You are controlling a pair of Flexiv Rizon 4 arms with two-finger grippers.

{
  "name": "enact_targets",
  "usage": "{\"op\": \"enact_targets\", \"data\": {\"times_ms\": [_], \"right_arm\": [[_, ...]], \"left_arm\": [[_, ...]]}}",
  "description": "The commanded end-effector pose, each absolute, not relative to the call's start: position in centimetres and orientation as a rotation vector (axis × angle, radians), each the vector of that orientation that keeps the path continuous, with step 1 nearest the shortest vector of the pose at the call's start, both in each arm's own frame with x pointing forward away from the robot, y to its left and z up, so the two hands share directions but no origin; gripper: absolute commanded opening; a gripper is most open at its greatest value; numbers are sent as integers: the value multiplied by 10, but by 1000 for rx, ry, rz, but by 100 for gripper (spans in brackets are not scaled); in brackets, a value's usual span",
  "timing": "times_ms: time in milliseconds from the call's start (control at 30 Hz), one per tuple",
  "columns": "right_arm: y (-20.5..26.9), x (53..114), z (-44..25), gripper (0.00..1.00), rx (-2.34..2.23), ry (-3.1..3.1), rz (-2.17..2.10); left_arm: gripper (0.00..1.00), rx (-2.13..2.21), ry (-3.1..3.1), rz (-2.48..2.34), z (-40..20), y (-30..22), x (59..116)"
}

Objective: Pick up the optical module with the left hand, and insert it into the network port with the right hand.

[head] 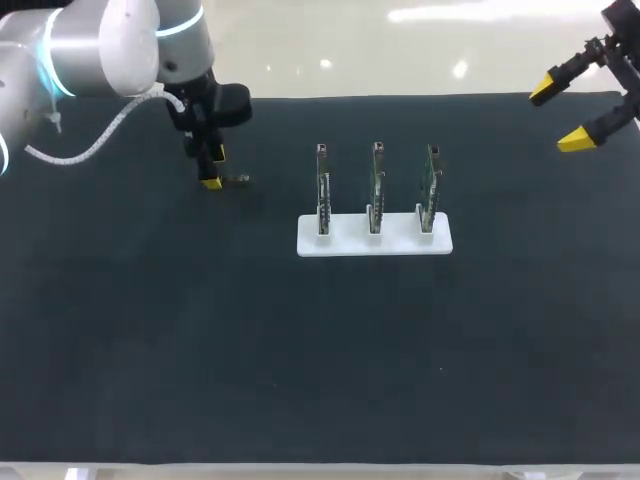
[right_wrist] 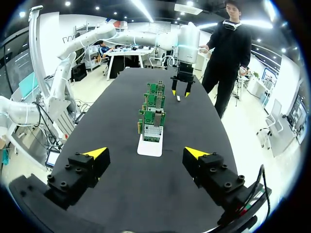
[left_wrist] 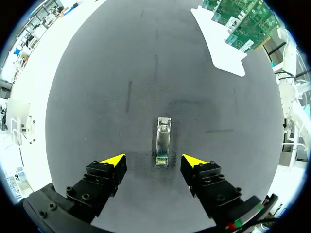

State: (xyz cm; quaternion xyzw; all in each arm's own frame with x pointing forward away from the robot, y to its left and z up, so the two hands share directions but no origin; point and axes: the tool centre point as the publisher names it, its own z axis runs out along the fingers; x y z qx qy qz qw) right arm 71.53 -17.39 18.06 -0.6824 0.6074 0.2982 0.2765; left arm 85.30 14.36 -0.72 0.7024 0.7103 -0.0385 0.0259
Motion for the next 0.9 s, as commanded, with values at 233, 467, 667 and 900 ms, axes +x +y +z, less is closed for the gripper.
{"op": "enact_targets", "data": {"times_ms": [233, 467, 667, 900], "right_arm": [[-173, 716, 181, 100, -1833, 1632, 801], [-173, 716, 181, 100, -1833, 1632, 801], [-173, 716, 181, 100, -1833, 1632, 801], [-173, 716, 181, 100, -1833, 1632, 801]], "left_arm": [[94, 2168, 2161, -78, -12, 147, 842], [0, 2166, 2164, -83, -14, 144, 841], [0, 2176, 2160, -78, -18, 142, 842], [0, 2150, 2169, -146, 2, 137, 845]]}}
